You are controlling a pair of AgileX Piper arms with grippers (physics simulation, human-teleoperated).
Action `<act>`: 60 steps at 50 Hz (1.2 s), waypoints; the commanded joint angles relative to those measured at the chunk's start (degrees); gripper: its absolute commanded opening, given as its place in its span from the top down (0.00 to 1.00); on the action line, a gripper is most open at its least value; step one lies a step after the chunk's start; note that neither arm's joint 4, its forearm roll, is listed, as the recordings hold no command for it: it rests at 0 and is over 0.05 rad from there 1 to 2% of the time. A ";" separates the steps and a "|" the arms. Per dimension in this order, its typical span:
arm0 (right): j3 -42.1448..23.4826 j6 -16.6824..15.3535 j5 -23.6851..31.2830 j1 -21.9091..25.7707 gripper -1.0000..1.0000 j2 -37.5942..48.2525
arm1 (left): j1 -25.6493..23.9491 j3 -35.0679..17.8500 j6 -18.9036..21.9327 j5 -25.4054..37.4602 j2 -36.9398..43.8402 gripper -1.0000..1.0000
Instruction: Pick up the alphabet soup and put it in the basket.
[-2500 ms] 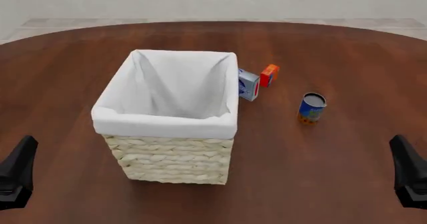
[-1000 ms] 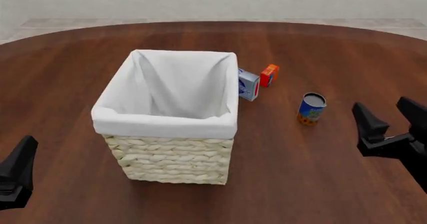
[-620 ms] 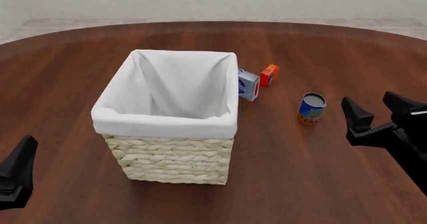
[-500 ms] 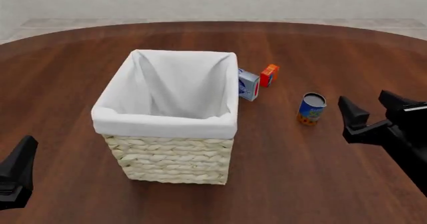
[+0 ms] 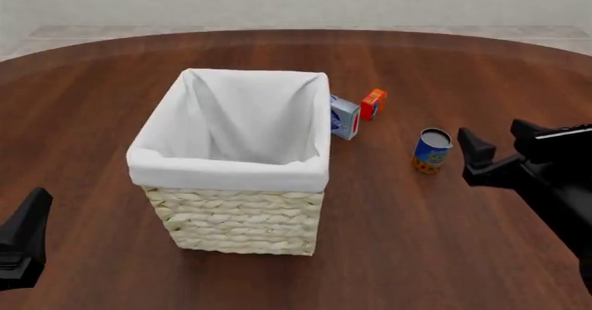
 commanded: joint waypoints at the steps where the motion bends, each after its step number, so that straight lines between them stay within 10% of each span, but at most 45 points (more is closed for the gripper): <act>1: -1.73 -0.10 -0.30 -0.10 0.00 2.50 | 0.00 0.00 0.00 0.00 0.00 0.00; 60: -8.17 -1.91 -0.21 1.20 0.00 12.90 | 0.00 0.00 0.00 0.00 0.00 0.00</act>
